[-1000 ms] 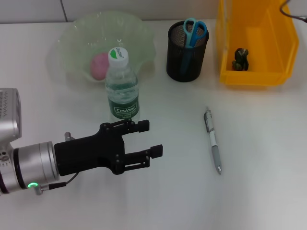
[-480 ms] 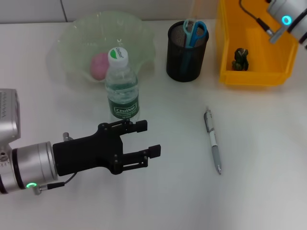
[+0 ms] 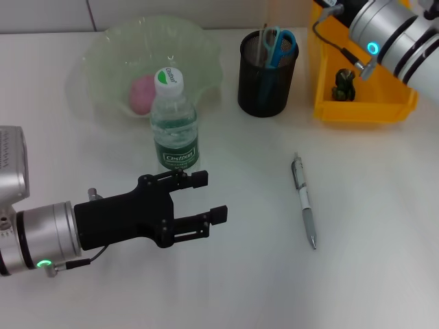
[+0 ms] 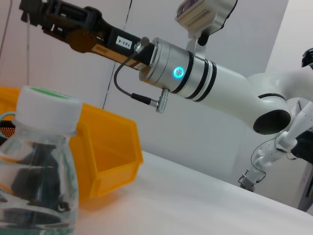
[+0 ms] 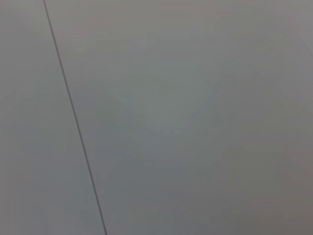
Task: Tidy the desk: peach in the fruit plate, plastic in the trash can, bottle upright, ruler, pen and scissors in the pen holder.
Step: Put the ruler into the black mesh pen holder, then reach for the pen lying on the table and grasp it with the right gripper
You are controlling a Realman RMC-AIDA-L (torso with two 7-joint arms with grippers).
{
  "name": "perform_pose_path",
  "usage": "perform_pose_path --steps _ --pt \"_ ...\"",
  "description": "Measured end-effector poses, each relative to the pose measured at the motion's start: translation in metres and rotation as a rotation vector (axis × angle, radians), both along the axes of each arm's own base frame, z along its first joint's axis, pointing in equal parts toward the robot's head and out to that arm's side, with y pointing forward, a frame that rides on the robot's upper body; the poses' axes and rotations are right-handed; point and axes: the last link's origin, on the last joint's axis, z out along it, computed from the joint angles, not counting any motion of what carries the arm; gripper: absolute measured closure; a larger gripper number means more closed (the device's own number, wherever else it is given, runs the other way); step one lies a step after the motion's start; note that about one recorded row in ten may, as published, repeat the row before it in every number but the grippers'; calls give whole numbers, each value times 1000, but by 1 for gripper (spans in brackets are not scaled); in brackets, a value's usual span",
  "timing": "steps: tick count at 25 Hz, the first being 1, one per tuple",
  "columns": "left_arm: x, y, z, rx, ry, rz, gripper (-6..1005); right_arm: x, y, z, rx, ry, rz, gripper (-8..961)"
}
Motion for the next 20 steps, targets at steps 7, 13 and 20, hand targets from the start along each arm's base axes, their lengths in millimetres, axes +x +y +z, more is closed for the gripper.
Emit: perform_pose_path --steps 7,13,20 --pt "-1 -2 -1 0 2 2 244 0 -2 -4 -15 -11 2 565" --pt "-3 -5 -1 -5 -3 9 244 -1 -4 -6 -31 -7 11 473" --pt "-4 -7 0 -5 -8 11 244 -1 -9 7 -132 14 51 422"
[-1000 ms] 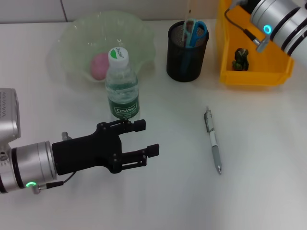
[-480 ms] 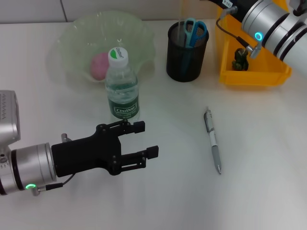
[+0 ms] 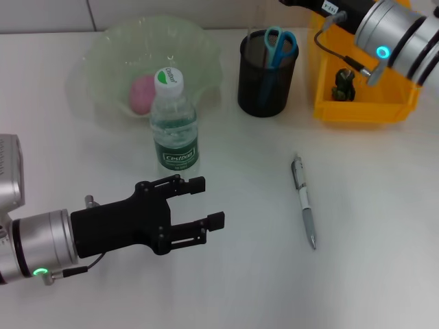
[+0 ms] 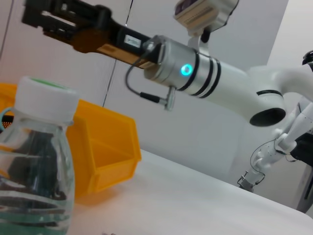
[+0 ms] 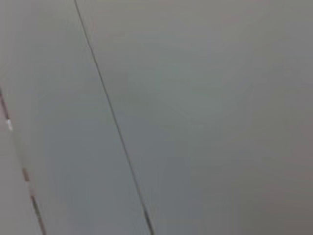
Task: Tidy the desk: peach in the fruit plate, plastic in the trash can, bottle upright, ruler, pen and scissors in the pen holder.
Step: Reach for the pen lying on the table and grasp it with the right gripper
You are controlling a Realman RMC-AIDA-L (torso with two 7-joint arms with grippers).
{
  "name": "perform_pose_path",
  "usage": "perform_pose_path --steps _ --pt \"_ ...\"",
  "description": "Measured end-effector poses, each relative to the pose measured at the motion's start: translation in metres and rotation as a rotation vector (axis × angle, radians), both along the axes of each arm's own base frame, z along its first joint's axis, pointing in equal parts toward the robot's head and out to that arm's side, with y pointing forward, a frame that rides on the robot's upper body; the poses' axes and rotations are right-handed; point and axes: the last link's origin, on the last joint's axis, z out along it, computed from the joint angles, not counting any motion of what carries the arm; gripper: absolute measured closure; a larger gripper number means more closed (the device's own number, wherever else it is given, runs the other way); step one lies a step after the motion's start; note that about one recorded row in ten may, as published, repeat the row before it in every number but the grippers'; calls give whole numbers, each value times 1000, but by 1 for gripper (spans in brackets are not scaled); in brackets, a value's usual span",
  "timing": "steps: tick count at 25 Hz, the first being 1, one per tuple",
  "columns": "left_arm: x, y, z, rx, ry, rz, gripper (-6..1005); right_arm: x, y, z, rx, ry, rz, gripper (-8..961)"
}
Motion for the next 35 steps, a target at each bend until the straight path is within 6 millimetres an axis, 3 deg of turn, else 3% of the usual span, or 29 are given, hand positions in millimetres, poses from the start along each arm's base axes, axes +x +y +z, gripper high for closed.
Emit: perform_pose_path --steps 5,11,17,24,35 --pt "-1 0 1 -1 0 4 244 4 -20 32 -87 -68 20 390" --pt "0 0 1 -5 0 -3 244 -11 -51 67 -324 -392 -33 317" --pt "2 2 2 -8 3 -15 243 -28 -71 81 -588 -661 -199 293" --pt "2 6 5 -1 6 -21 243 -32 -76 63 -661 -938 -465 293" --pt "3 10 6 13 19 -35 243 -23 -74 19 -660 -953 -540 292"
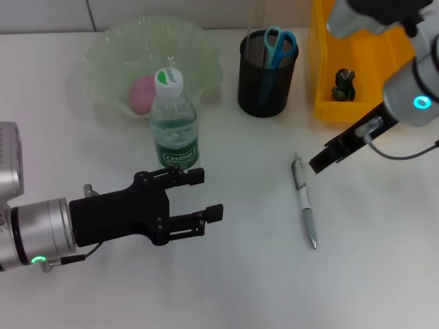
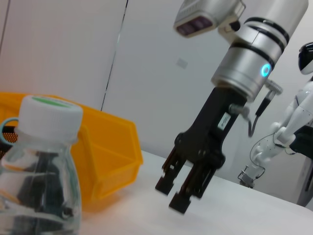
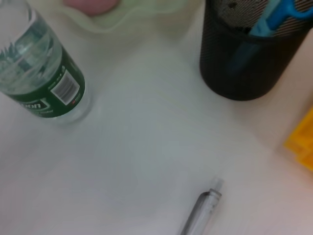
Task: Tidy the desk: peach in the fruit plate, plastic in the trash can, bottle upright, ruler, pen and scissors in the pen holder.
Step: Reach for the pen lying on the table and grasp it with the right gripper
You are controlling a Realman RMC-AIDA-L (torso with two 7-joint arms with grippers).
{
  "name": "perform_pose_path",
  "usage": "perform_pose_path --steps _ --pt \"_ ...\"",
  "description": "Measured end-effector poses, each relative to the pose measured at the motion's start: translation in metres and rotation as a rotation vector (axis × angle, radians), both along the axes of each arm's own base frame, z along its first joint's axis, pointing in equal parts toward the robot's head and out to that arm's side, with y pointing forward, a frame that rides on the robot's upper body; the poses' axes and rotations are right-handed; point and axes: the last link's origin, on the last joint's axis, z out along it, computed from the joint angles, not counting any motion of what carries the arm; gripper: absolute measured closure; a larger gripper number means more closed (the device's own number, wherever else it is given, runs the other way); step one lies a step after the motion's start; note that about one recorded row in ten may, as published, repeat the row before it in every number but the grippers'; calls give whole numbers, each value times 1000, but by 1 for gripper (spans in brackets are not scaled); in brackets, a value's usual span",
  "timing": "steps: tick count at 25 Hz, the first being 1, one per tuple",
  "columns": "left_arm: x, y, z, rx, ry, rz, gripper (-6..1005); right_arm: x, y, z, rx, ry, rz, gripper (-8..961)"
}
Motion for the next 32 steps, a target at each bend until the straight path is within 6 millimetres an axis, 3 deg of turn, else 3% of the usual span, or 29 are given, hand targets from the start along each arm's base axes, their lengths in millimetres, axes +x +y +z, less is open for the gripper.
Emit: perform_pose_path --steps 6,15,24,32 --pt "1 2 0 2 4 -5 243 8 1 -28 7 5 9 296" --pt "1 3 0 6 9 -4 243 22 0 -48 36 17 18 318" --pt "1 3 0 7 10 -4 244 26 -3 -59 21 14 32 396" --pt "0 3 0 8 11 -4 244 26 -3 -63 17 8 44 520"
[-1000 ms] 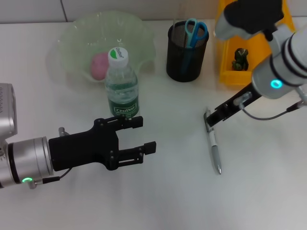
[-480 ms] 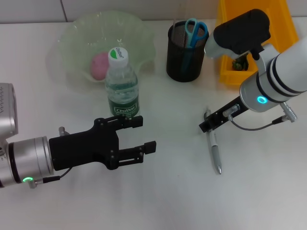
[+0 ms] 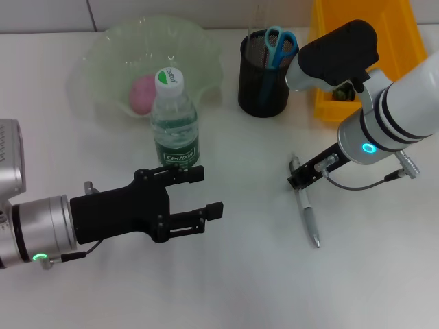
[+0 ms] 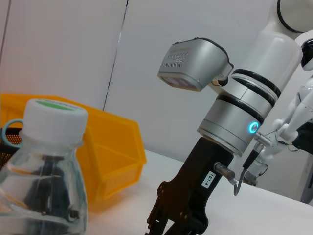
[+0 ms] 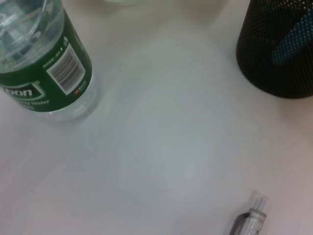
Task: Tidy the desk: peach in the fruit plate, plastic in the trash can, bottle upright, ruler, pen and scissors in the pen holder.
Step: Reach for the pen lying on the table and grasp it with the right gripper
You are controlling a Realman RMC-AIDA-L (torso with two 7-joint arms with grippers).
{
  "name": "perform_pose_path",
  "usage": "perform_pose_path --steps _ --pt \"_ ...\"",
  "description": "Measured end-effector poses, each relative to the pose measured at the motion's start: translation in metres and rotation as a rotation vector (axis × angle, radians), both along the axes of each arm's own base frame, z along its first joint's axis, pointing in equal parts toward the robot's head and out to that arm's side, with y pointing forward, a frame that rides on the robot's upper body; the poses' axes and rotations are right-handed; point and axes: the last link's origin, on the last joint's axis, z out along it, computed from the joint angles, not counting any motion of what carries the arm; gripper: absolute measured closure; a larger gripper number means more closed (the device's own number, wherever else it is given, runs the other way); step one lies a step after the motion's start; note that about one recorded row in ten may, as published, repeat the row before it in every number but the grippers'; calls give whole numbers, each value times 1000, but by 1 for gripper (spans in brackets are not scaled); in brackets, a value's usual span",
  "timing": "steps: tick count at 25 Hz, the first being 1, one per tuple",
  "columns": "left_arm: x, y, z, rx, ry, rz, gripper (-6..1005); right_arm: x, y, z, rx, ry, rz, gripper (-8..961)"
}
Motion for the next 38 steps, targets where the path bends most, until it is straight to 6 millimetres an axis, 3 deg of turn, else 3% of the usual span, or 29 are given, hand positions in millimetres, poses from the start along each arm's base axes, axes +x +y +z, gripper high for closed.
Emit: perform_pose_path --steps 3,6,30,38 --pt "0 0 0 0 0 0 244 1 1 -1 2 -1 -2 567" --pt "-1 -1 0 1 0 3 244 2 1 -1 3 -2 -4 704" --pt "-5 -4 2 3 4 14 243 -1 -7 9 43 61 40 868" --pt "-7 -3 5 14 1 22 243 -2 -3 36 59 236 51 954"
